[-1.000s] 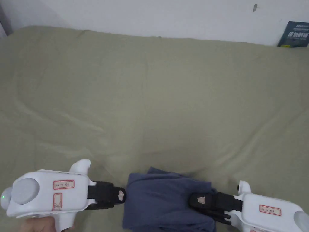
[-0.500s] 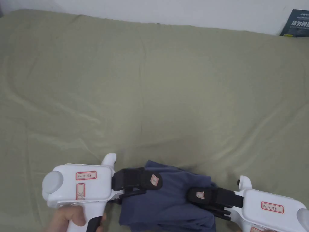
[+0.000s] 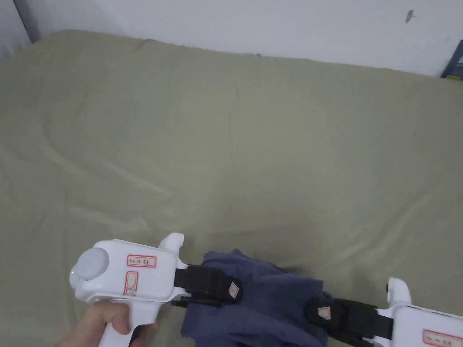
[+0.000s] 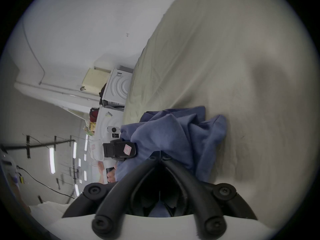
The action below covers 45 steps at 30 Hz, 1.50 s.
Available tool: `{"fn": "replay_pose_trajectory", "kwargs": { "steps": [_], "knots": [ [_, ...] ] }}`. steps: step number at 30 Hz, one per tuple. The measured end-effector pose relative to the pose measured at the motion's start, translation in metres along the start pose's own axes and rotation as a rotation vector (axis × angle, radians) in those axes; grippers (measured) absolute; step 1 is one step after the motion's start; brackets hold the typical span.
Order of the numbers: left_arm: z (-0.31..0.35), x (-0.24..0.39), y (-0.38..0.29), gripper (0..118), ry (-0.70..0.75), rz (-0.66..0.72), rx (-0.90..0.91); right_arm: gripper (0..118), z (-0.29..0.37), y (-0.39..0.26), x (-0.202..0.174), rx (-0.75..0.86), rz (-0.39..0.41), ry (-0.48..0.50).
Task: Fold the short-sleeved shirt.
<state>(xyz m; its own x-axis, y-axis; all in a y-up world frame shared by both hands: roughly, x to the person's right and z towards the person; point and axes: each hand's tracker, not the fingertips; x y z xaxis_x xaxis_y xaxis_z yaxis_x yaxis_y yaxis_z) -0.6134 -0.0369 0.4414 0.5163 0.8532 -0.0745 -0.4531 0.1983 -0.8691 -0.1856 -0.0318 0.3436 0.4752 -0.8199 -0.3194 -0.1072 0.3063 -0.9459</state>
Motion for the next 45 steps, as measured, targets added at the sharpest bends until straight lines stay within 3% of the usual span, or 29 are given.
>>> {"fn": "replay_pose_trajectory", "kwargs": {
  "steps": [2,9,13,21,22,23,24,28,33,34,35,36,37,38,39,41,45],
  "knots": [
    [0.028,-0.002,0.009,29,0.024,-0.011,0.009,0,0.013,0.000,-0.015,0.017,0.066,-0.018],
    [0.178,-0.050,0.051,29,0.201,0.029,0.127,0,0.035,-0.006,-0.060,0.081,0.131,-0.043],
    [0.251,-0.098,0.072,29,0.223,0.101,0.178,0,0.035,-0.008,-0.075,0.106,0.147,-0.061],
    [0.271,-0.141,0.097,30,0.211,0.150,0.131,0,0.021,-0.003,-0.076,0.091,0.137,-0.094],
    [0.269,-0.140,0.098,42,0.212,0.149,0.133,0,0.019,-0.003,-0.075,0.087,0.133,-0.094],
    [0.268,-0.140,0.099,84,0.215,0.143,0.131,0,0.018,-0.003,-0.074,0.084,0.131,-0.094],
    [0.270,-0.142,0.102,115,0.235,0.148,0.134,0,0.017,-0.003,-0.074,0.083,0.127,-0.098],
    [0.288,-0.136,0.106,116,0.306,0.134,0.251,0,0.024,-0.004,-0.068,0.086,0.126,-0.091],
    [0.317,-0.078,0.079,116,0.438,0.054,0.323,0,0.045,-0.002,-0.064,0.125,0.148,-0.080],
    [0.315,-0.062,0.072,115,0.476,0.036,0.328,0,0.049,-0.001,-0.066,0.140,0.162,-0.091],
    [0.312,-0.048,0.066,106,0.500,0.021,0.331,0,0.053,0.000,-0.068,0.150,0.179,-0.096],
    [0.304,-0.036,0.062,77,0.517,-0.002,0.361,0,0.059,0.002,-0.071,0.164,0.194,-0.103],
    [0.295,-0.018,0.055,23,0.527,-0.063,0.364,0,0.064,0.003,-0.074,0.188,0.215,-0.124],
    [0.282,-0.001,0.047,0,0.573,-0.107,0.372,0,0.069,0.004,-0.078,0.210,0.238,-0.148],
    [0.266,0.021,0.042,0,0.640,-0.194,0.441,0,0.075,0.005,-0.084,0.232,0.276,-0.188],
    [0.238,0.054,0.031,0,0.591,-0.227,0.438,0,0.086,0.007,-0.095,0.280,0.337,-0.245],
    [0.148,0.139,0.001,0,0.611,-0.385,0.477,0,0.098,0.009,-0.126,0.389,0.532,-0.494]
  ]
}}
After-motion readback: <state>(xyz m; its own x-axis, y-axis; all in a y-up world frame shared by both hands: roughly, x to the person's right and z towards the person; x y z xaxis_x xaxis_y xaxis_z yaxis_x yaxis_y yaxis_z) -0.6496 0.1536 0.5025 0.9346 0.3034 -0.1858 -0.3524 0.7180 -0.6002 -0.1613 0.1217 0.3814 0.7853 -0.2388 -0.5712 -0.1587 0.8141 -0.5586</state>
